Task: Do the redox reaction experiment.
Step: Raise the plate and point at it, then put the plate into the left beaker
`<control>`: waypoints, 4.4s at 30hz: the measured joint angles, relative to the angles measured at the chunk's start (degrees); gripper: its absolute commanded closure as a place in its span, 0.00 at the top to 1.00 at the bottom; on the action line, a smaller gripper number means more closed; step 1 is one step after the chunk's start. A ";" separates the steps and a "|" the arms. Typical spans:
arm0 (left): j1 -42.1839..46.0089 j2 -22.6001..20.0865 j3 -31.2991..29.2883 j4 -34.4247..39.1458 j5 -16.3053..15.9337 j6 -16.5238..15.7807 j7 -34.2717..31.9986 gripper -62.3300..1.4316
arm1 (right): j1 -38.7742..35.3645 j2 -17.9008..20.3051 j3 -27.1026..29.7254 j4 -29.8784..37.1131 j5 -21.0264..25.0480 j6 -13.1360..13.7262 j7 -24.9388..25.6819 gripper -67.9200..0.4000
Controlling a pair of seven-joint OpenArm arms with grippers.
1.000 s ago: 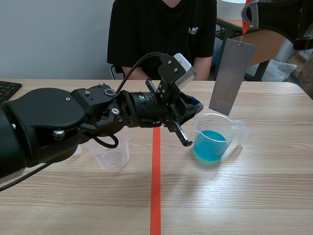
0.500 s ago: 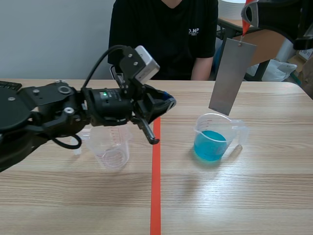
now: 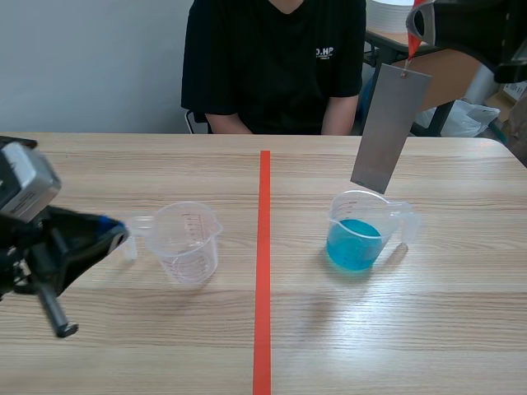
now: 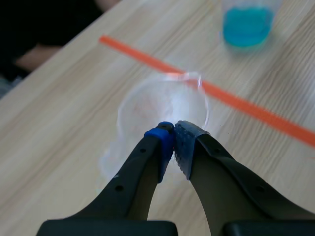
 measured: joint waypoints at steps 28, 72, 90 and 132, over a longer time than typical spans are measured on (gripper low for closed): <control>48.15 27.32 -25.46 -1.05 0.11 7.02 -0.48 0.10 | 8.90 -0.02 -5.16 0.00 0.00 0.00 0.04 0.02; 48.00 29.31 -25.29 -1.20 0.24 7.04 2.38 0.10 | 27.34 -24.37 -35.28 -9.55 -9.09 -0.02 -4.72 0.02; 48.00 29.31 -25.29 -1.20 0.24 7.93 3.28 0.80 | 27.80 -26.86 -37.79 -16.48 -10.80 -0.07 -4.74 0.02; 48.00 29.35 -25.29 -1.20 0.24 7.93 3.28 1.00 | 27.78 -30.64 -42.34 -33.09 -21.35 -0.13 4.85 0.02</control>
